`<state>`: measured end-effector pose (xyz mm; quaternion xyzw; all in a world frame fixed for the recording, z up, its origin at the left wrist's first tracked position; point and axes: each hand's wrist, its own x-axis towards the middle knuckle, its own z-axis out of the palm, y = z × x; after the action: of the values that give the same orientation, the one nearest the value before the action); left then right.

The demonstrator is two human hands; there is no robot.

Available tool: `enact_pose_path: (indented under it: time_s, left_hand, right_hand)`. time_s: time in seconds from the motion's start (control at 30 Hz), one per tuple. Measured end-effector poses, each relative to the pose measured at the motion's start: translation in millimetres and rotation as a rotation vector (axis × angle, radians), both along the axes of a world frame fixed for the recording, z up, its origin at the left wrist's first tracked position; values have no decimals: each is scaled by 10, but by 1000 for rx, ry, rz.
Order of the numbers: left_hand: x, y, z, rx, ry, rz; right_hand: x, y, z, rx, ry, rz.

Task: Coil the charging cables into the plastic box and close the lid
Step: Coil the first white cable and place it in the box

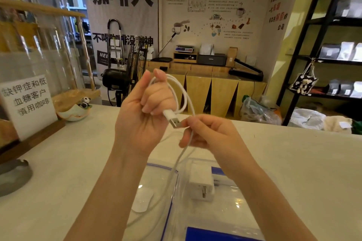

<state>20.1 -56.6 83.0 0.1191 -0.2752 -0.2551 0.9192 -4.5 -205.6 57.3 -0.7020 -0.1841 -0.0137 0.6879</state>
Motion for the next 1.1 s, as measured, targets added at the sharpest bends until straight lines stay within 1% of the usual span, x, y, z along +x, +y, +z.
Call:
enact_pose_path:
  time_s: [0.07, 0.17, 0.23, 0.27, 0.3, 0.33, 0.43, 0.5, 0.6, 0.63, 0.67, 0.7, 0.77, 0.83, 0.87, 0.93, 1.1]
  left_hand:
    - [56, 30, -32, 8, 66, 69]
    - [145, 41, -95, -33, 98, 77]
    - [184, 15, -141, -104, 80, 70]
    - [205, -2, -161, -129, 70, 88]
    - [223, -19, -172, -113, 60, 147]
    - [232, -34, -179, -50, 48, 252]
    - [212, -112, -185, 253, -39, 614]
    - [179, -171, -196, 451, -121, 786]
    - [161, -221, -251, 804, -389, 1029]
    - [173, -226, -276, 928, -486, 1084]
    - [188, -229, -302, 1039, -561, 1096]
    - [199, -233, -321, 1126, -609, 1063]
    - [201, -239, -345, 1241, -667, 901]
    - [177, -253, -336, 1286, -704, 643]
    - [153, -259, -321, 1266, -704, 508]
    - [100, -256, -288, 1140, -668, 302]
    - [51, -211, -202, 642, -556, -227]
  right_hand:
    - [-55, 60, 20, 8, 114, 92]
    - [-101, 66, 69, -44, 215, 188]
    - [-139, 72, 76, -192, 250, 242]
    - [-161, 83, 70, -275, 252, 254]
    - [-180, 91, 67, -340, 243, 254]
    - [-192, 90, 73, -382, 223, 244]
    - [-216, 27, 127, -464, 167, 218]
    - [-245, -24, 173, -524, 133, 194]
    - [-314, -96, 245, -562, 61, 96]
    - [-340, -130, 275, -565, 24, 50]
    - [-366, -167, 306, -564, -20, 9]
    - [-390, -205, 333, -555, -65, -27]
    - [-409, -283, 369, -524, -157, -88]
    - [-385, -360, 389, -493, -251, -154]
    - [-365, -400, 400, -472, -287, -187]
    - [-329, -457, 420, -394, -317, -210]
    - [-244, -488, 394, -104, -252, -112]
